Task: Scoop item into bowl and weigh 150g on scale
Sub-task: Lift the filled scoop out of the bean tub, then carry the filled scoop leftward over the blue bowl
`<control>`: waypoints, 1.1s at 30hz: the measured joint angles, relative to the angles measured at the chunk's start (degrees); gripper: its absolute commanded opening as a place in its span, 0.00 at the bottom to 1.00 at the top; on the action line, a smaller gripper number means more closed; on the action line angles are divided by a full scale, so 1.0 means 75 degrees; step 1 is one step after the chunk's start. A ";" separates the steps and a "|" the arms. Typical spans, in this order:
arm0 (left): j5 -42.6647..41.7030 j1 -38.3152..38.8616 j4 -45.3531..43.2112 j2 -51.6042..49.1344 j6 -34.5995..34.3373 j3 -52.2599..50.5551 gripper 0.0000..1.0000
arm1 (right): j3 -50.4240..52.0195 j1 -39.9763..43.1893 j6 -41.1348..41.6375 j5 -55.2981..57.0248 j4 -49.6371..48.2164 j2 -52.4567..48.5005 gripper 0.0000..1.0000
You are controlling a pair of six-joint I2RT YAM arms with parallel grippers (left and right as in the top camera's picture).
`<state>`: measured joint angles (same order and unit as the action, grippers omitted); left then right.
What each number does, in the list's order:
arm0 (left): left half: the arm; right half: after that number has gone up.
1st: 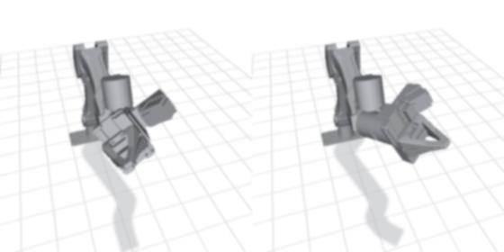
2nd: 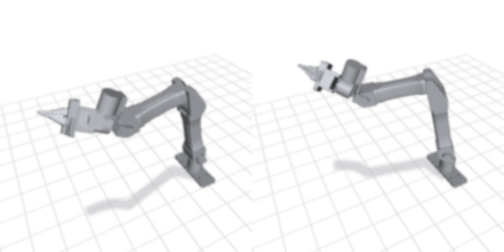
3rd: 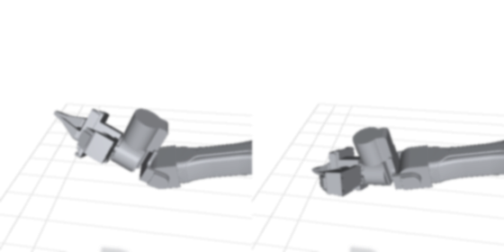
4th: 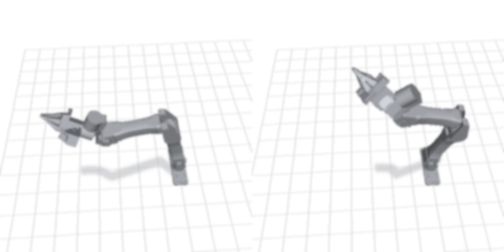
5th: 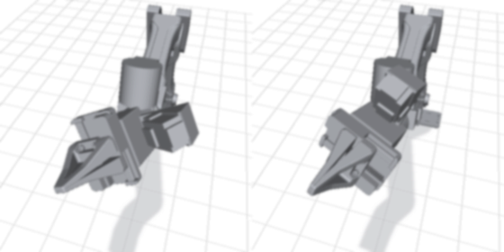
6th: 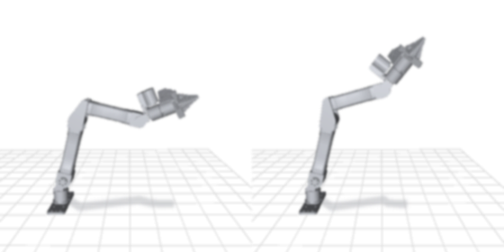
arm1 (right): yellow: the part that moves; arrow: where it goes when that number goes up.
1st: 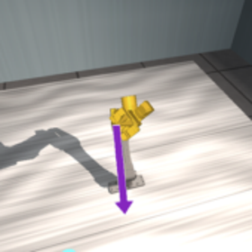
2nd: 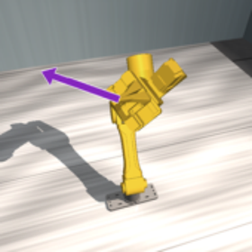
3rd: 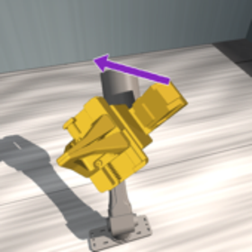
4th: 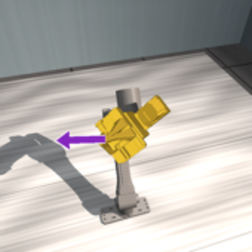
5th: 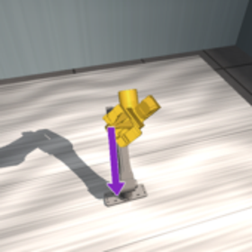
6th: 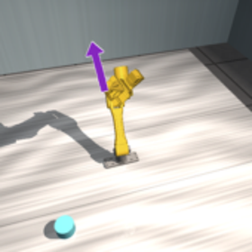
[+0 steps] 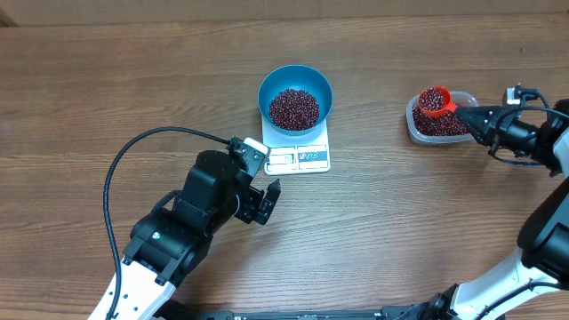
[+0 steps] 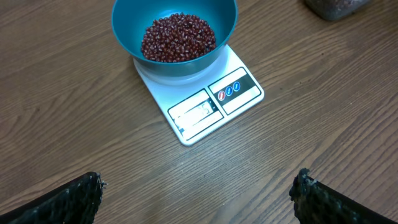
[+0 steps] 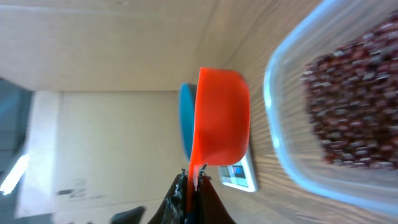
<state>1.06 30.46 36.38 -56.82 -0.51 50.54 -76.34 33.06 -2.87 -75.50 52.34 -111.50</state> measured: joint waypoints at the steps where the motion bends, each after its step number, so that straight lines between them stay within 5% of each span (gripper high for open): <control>1: 0.0000 0.0000 0.0000 0.0000 0.0000 0.0000 0.99 | 0.0000 -0.0017 0.0003 -0.0082 0.0017 0.0000 0.04; 20: 0.0000 0.0000 0.0000 0.0000 0.0000 0.0000 1.00 | 0.0000 -0.2209 -0.0012 -0.0510 -0.0073 0.0000 0.04; 33: 0.0000 0.0000 0.0000 0.0000 0.0000 0.0000 1.00 | 0.0009 -0.3442 0.1163 -0.0685 -0.1996 0.0000 0.04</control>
<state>1.06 30.46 36.38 -56.82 -0.51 50.54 -76.27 7.25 5.85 -80.64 37.36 -111.50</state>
